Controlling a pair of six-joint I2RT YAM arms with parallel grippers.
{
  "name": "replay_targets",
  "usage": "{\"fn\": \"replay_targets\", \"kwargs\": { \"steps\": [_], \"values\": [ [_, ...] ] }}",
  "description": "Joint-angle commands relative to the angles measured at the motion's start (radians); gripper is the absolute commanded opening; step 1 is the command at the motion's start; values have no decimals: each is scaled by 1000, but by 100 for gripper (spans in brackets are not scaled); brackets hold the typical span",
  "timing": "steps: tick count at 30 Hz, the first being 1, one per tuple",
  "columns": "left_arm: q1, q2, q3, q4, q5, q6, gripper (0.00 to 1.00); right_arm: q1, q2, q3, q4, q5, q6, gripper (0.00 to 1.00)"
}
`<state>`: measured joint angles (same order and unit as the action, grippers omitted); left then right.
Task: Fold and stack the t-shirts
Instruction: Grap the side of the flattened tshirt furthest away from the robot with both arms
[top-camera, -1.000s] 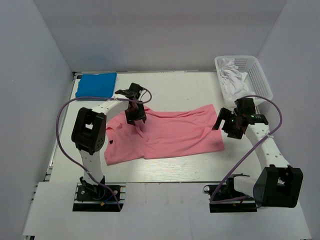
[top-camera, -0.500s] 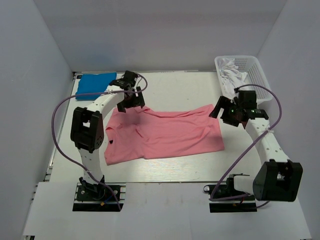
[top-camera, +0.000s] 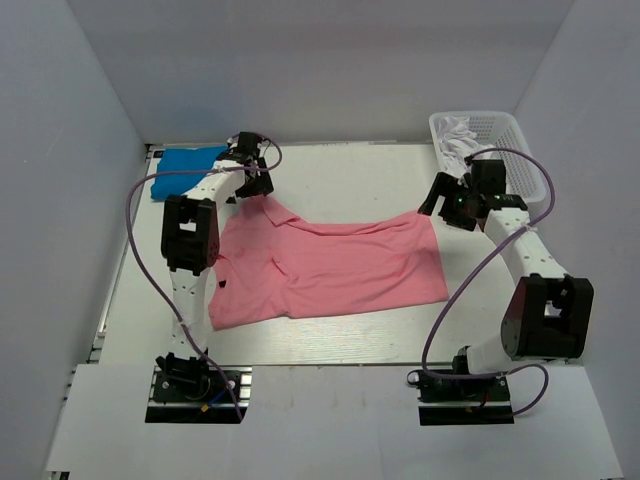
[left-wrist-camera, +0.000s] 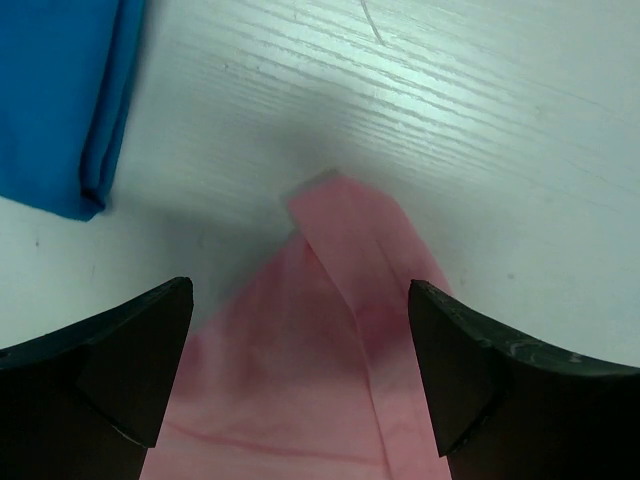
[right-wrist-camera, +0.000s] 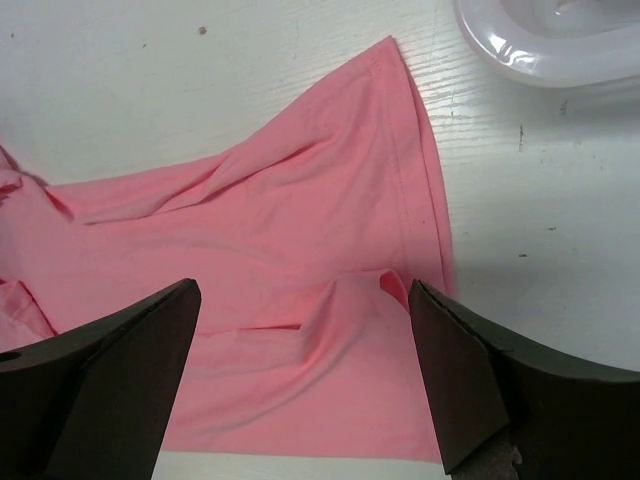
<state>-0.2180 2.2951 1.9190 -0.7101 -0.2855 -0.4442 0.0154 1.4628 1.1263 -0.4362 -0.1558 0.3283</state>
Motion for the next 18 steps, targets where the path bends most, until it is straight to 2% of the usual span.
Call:
{"fn": "replay_targets", "kwargs": {
  "steps": [1, 5, 8, 9, 11, 18],
  "values": [
    [-4, -43, -32, 147, -72, 55, 98, 1, 14, 56, 28, 13, -23, 90],
    [5, -19, -41, 189, -35, 55, 90, 1, 44, 79, 14, -14, -20, 90],
    [5, 1, 6, 164, -2, 55, 73, -2, 62, 84, -6, -16, -18, 90],
    [5, 16, 6, 164, -1, 55, 64, 1, 62, 81, -7, -17, -14, 90],
    [5, 17, -3, 173, 19, 42, 55, 0, 64, 78, -7, -10, -14, 90],
    [14, 47, -2, 192, 28, 42, 56, -2, 62, 92, -22, 9, -17, 90]
  ]
}}
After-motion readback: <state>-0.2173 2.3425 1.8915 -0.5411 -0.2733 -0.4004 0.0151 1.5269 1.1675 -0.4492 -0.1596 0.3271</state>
